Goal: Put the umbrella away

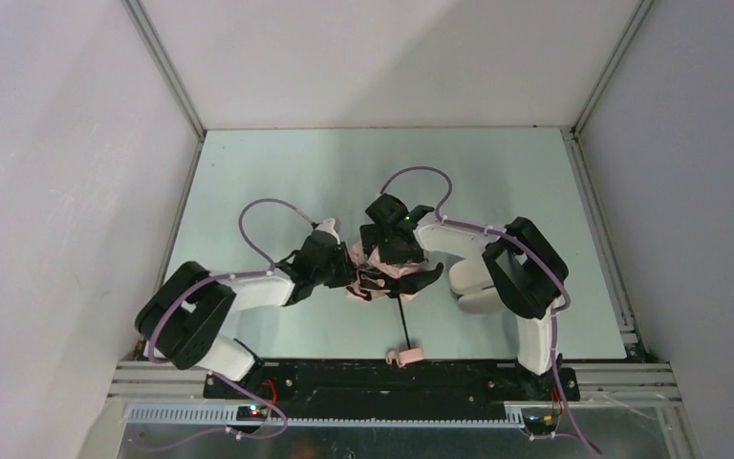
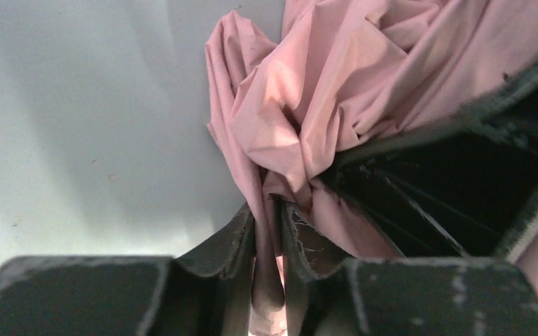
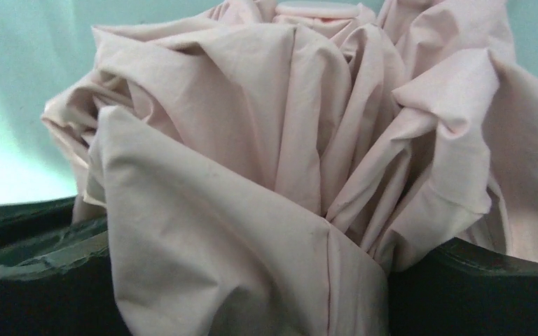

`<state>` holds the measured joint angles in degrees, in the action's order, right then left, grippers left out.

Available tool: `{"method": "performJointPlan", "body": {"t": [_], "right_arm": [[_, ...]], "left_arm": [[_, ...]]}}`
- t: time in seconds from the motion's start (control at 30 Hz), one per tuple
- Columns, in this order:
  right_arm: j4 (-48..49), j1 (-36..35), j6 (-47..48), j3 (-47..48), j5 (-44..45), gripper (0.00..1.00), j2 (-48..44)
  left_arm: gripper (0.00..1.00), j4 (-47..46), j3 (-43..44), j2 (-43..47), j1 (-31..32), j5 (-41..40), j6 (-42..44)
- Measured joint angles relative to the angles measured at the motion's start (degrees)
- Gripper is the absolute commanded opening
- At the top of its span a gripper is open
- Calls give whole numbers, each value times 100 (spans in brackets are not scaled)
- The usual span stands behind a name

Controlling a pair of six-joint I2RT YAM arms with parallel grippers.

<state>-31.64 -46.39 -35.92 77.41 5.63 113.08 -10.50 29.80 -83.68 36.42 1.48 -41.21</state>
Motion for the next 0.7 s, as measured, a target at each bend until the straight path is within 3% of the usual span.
{"method": "performJointPlan", "body": {"t": [0.07, 0.17, 0.37, 0.7], "right_arm": [[157, 63, -4, -190, -297, 100, -151], [275, 118, -4, -356, -734, 99, -310], [363, 129, -4, -402, -1189, 99, -361], [199, 164, -157, -380, -1005, 99, -361]], "left_arm": [[6, -179, 0, -129, -4, 61, -50], [1, -450, 0, -308, -15, 179, -59], [0, -1069, 0, -638, -17, 479, -151], [0, -1939, -254, -826, 179, 323, -461]]}}
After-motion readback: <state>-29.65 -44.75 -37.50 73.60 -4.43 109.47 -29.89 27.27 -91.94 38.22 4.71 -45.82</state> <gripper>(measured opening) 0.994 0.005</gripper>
